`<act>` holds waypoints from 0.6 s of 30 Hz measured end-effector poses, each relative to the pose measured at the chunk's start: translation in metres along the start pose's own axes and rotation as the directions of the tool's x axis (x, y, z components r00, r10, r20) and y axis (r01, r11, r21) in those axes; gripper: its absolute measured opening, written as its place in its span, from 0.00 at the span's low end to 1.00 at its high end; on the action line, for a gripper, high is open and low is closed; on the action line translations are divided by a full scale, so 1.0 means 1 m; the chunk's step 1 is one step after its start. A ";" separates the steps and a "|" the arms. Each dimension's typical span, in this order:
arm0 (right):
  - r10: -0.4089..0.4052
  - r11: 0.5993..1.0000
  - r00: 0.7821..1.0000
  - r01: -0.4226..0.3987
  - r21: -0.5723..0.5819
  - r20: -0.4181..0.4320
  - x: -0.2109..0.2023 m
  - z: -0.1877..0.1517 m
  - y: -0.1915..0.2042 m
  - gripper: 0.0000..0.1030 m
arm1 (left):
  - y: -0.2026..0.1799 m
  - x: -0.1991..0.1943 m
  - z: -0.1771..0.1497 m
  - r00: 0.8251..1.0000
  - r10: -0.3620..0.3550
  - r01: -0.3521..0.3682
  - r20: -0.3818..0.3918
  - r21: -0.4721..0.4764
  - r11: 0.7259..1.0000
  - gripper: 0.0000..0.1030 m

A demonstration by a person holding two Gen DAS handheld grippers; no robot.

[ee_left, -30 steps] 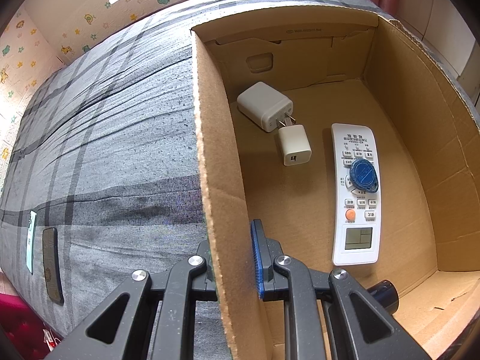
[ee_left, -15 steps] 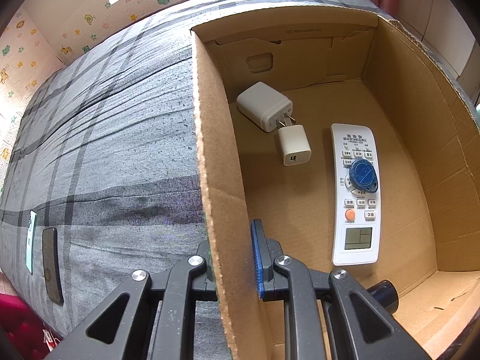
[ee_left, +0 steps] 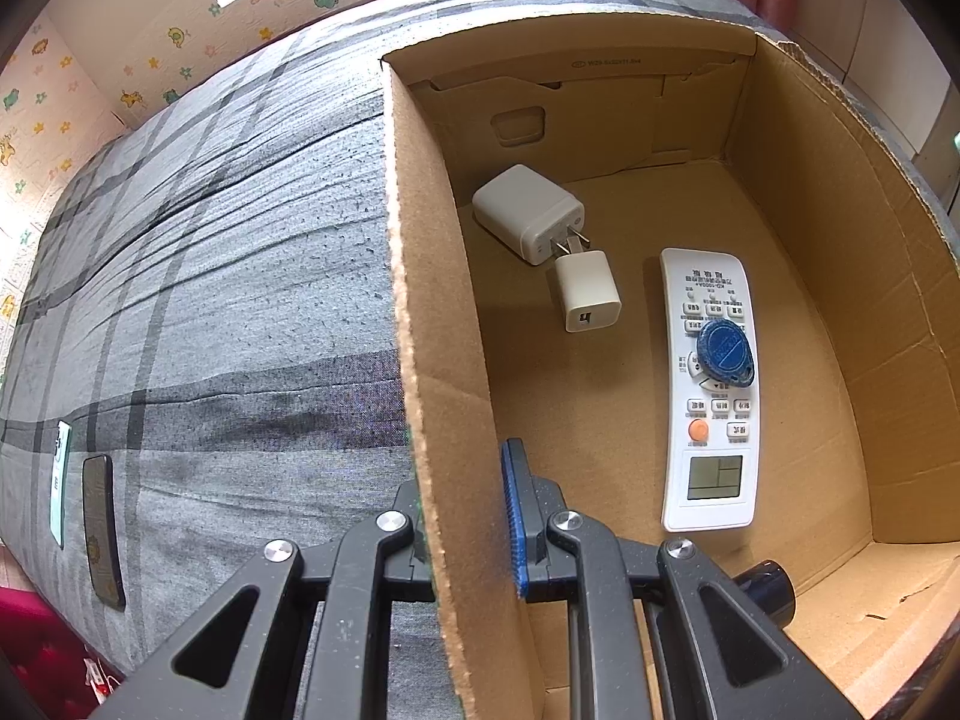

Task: Organize rigid objects
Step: 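Lift the light-blue bottle with the right gripper and carry it over the box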

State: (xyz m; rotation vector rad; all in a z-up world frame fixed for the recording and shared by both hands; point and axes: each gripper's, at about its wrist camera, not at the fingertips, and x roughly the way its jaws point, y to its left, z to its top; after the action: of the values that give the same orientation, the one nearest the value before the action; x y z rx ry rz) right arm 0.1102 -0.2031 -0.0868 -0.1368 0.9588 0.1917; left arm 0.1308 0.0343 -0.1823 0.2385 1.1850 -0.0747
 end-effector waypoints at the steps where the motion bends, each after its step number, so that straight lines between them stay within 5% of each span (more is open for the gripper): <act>1: 0.002 1.000 1.000 -0.002 -0.001 0.003 -0.001 0.003 0.002 0.26 | 0.000 0.000 0.000 1.000 0.000 0.000 -0.001 0.000 1.000 0.17; 18: 0.051 0.998 0.999 -0.052 -0.030 -0.019 0.013 0.045 0.041 0.26 | 0.003 0.000 0.001 1.000 -0.013 0.013 0.000 -0.003 1.000 0.17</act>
State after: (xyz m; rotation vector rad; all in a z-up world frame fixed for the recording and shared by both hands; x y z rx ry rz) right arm 0.1438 -0.1533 -0.0734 -0.1420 0.9784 0.2527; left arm 0.1322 0.0368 -0.1812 0.2280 1.1865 -0.0842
